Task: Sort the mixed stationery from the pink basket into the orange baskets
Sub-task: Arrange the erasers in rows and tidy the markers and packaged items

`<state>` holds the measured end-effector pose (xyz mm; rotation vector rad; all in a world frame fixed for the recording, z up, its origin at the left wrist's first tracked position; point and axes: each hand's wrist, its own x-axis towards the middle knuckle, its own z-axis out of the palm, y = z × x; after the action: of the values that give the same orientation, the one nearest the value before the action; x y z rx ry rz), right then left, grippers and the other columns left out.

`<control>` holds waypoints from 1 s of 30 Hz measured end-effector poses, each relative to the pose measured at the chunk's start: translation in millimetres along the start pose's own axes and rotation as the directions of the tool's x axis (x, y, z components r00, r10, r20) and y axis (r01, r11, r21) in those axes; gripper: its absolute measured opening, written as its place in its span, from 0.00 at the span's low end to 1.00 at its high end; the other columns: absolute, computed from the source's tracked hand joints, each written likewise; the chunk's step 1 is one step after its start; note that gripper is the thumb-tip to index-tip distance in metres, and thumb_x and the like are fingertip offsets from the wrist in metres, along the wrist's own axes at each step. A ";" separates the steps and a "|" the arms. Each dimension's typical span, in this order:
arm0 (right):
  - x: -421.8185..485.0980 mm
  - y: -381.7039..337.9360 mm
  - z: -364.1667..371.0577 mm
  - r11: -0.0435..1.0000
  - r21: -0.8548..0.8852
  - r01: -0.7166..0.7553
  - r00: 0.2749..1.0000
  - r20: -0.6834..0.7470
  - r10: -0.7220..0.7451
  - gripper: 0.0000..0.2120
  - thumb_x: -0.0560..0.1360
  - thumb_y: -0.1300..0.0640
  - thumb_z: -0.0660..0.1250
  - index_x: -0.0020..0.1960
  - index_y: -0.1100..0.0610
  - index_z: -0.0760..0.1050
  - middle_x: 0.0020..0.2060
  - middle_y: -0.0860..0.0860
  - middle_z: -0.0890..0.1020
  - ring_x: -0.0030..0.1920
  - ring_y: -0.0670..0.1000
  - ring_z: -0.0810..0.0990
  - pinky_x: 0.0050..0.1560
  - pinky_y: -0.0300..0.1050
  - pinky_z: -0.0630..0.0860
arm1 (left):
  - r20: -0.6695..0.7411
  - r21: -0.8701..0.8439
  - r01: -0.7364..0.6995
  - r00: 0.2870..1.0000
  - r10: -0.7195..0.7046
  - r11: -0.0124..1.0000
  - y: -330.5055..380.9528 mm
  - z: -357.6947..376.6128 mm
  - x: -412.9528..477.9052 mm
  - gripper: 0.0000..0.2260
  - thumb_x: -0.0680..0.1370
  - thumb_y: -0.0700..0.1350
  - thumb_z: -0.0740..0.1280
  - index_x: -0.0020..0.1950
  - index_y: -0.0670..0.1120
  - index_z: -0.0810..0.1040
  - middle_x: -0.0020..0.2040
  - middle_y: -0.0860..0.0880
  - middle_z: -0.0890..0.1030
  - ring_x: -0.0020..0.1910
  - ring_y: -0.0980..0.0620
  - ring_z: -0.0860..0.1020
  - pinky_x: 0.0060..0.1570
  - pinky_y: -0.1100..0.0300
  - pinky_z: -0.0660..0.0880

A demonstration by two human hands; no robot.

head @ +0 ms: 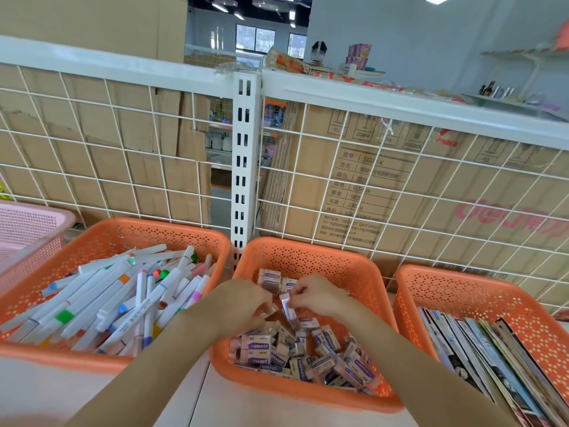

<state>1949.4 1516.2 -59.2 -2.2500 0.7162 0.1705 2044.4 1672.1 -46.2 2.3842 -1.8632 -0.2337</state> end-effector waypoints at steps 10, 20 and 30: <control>-24.0 6.1 -8.8 0.941 0.339 0.011 0.999 -0.047 0.006 0.13 0.75 0.64 0.67 0.59 0.63 0.76 0.42 0.54 0.78 0.37 0.49 0.80 0.37 0.36 0.79 | 0.034 0.024 0.058 0.998 -0.059 0.998 11.8 1.1 5.0 0.14 0.76 0.42 0.64 0.62 0.48 0.74 0.55 0.49 0.77 0.56 0.51 0.75 0.50 0.60 0.69; -42.0 2.5 -2.3 0.790 0.583 0.188 0.978 -0.185 -0.096 0.08 0.77 0.63 0.65 0.56 0.59 0.78 0.38 0.48 0.82 0.37 0.44 0.83 0.39 0.37 0.79 | -0.108 -0.893 0.054 0.938 -0.329 0.447 14.7 3.3 14.7 0.12 0.75 0.34 0.67 0.57 0.43 0.76 0.48 0.45 0.76 0.39 0.53 0.80 0.36 0.65 0.78; -41.4 5.4 0.2 0.847 0.461 0.266 0.949 -0.279 -0.147 0.05 0.75 0.63 0.67 0.51 0.59 0.78 0.45 0.58 0.81 0.34 0.44 0.81 0.33 0.37 0.78 | -0.023 -0.978 0.059 0.922 -0.386 0.200 19.0 12.9 19.2 0.08 0.74 0.39 0.70 0.52 0.42 0.80 0.47 0.39 0.83 0.42 0.49 0.83 0.39 0.60 0.80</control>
<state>1911.9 1531.6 -49.1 -1.8425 0.5498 -0.3581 2028.4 1648.9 -56.5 1.5470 -0.6954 -0.7893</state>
